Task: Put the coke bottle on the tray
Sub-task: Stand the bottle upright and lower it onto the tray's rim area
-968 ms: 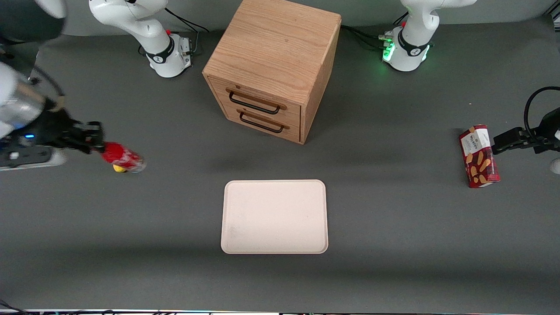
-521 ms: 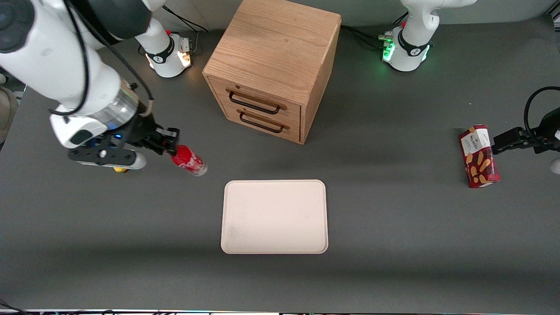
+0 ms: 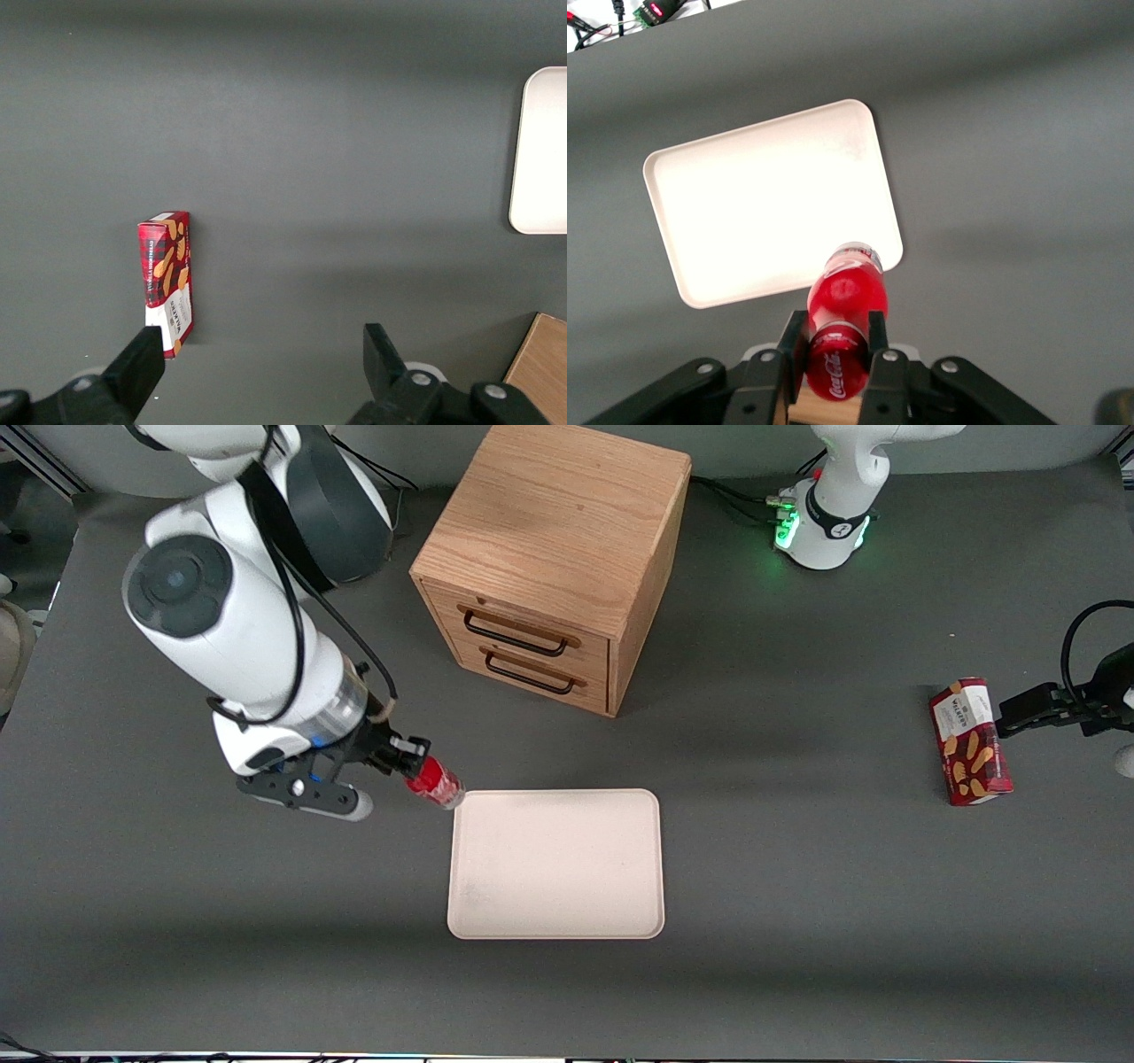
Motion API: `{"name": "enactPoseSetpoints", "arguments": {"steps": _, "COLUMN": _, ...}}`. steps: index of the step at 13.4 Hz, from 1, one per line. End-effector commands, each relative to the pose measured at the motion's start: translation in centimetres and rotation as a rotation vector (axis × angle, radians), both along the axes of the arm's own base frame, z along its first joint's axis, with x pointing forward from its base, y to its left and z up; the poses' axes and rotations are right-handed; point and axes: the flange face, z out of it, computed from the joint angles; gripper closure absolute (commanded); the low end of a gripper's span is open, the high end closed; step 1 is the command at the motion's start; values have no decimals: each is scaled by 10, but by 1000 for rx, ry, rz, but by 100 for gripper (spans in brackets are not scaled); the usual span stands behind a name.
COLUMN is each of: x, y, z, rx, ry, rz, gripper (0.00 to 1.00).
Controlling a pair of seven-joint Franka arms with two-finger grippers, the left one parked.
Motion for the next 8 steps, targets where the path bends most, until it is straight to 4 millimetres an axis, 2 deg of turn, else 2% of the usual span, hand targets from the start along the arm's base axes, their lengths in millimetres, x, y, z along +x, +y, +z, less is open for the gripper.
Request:
{"name": "enactPoseSetpoints", "arguments": {"steps": 1, "x": 18, "y": 9, "z": -25, "rx": 12, "ry": -24, "rz": -32, "gripper": 100}}
{"name": "enactPoseSetpoints", "arguments": {"steps": 5, "x": 44, "y": 12, "z": -88, "rx": 2, "ry": -38, "rz": -40, "gripper": 100}}
{"name": "enactPoseSetpoints", "arguments": {"steps": 8, "x": 58, "y": 11, "z": -126, "rx": -5, "ry": -57, "rz": -48, "gripper": 100}}
